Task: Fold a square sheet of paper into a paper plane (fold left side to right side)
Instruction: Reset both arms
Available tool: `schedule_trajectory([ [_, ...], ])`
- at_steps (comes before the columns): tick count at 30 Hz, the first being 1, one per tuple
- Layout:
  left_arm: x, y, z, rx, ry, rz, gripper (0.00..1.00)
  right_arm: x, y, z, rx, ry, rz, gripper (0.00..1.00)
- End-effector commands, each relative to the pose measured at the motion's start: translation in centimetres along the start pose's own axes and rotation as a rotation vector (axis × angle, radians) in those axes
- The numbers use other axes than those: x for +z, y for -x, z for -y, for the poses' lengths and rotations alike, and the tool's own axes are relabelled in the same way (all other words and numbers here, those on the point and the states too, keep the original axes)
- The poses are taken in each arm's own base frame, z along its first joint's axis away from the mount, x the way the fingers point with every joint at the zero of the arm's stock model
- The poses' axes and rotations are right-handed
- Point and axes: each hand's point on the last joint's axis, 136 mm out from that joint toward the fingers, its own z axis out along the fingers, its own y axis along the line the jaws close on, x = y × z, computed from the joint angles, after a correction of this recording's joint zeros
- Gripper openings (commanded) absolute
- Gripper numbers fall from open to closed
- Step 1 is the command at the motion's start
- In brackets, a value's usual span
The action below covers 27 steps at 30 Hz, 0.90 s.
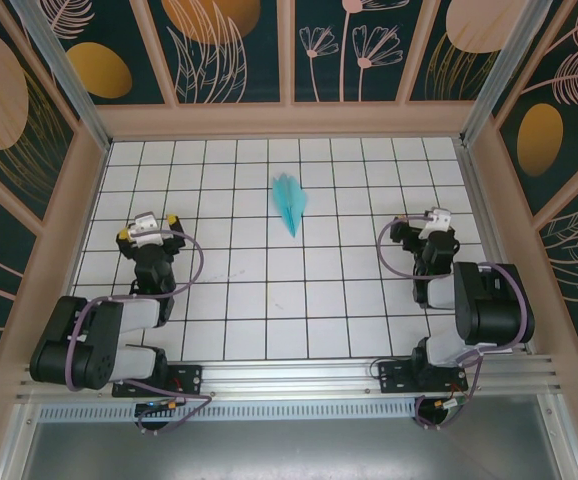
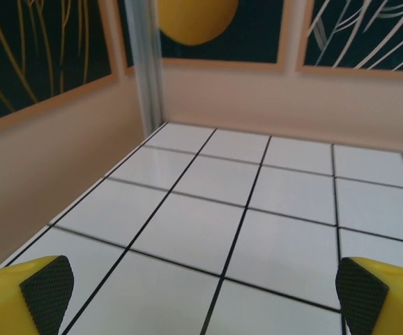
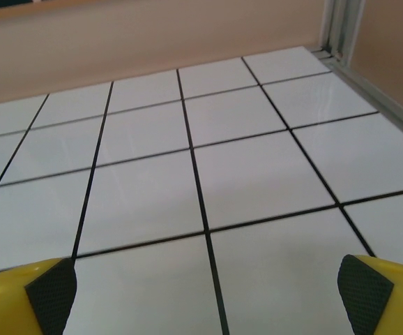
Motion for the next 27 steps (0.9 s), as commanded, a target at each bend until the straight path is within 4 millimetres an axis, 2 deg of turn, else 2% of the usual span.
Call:
schedule_trajectory([
  [1, -0.5, 1.5, 0.9, -0.004, -0.074, 0.102, 0.99, -0.3, 2.5, -1.3, -0.019, 0.067, 0.109, 0.99],
  [8, -0.7, 0.6, 0.6, -0.024, -0.092, 0.11, 0.98, -0.3, 2.4, -1.3, -0.015, 0.072, 0.107, 0.99],
  [11, 0.5, 0.4, 0.7, -0.026, -0.069, 0.088, 0.99, -0.3, 2.5, -1.2, -0.016, 0.068, 0.109, 0.99],
  [12, 1.2, -0.3, 0.4, -0.024, -0.051, 0.044, 0.98, -0.3, 2.4, -1.2, -0.017, 0.067, 0.107, 0.99],
  [15, 2.0, -0.6, -0.4, -0.056, -0.018, 0.022, 0.98, -0.3, 2.4, -1.2, -0.022, 0.062, 0.108, 0.99],
  [27, 1.9, -0.4, -0.4, -0.056, -0.02, 0.029, 0.99, -0.3, 2.5, -1.3, -0.022, 0.062, 0.109, 0.99],
])
